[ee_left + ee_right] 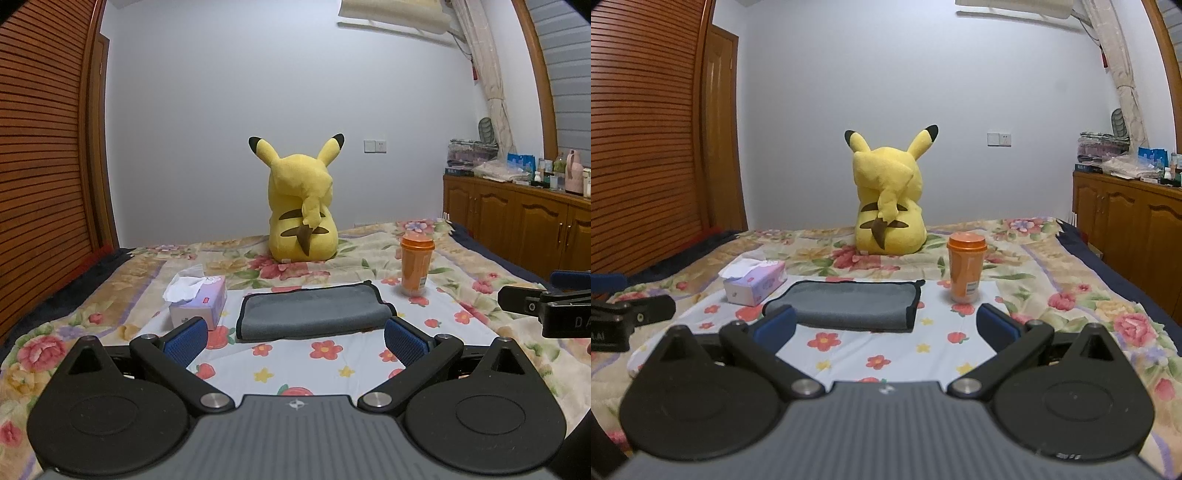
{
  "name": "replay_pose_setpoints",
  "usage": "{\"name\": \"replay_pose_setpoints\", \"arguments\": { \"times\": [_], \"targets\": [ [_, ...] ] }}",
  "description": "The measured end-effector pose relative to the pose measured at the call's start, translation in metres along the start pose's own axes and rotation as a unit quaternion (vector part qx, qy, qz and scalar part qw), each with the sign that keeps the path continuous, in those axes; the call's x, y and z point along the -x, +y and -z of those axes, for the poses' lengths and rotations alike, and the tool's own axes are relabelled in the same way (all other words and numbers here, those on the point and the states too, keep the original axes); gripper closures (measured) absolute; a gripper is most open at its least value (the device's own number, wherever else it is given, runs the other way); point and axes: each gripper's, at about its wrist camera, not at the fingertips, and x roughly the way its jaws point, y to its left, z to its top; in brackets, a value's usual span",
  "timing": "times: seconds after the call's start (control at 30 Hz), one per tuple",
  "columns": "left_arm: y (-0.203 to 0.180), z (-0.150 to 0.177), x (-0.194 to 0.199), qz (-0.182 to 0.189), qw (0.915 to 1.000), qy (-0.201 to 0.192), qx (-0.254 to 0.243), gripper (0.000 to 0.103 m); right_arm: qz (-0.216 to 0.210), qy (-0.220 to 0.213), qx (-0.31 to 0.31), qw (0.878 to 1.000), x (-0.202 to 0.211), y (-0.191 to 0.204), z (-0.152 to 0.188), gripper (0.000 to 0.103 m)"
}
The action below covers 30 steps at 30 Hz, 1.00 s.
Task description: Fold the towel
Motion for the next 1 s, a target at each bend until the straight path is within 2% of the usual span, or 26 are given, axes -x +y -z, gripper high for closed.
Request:
{"name": "replay_pose_setpoints", "arguments": {
  "times": [1.0],
  "targets": [
    [0.0011, -0.0004, 0.0013, 0.000, 1.0000, -0.003, -0.003, 0.000, 0.000, -0.001, 0.000, 1.000, 0.0005, -0.0009, 0.0001, 0.000]
  ]
}}
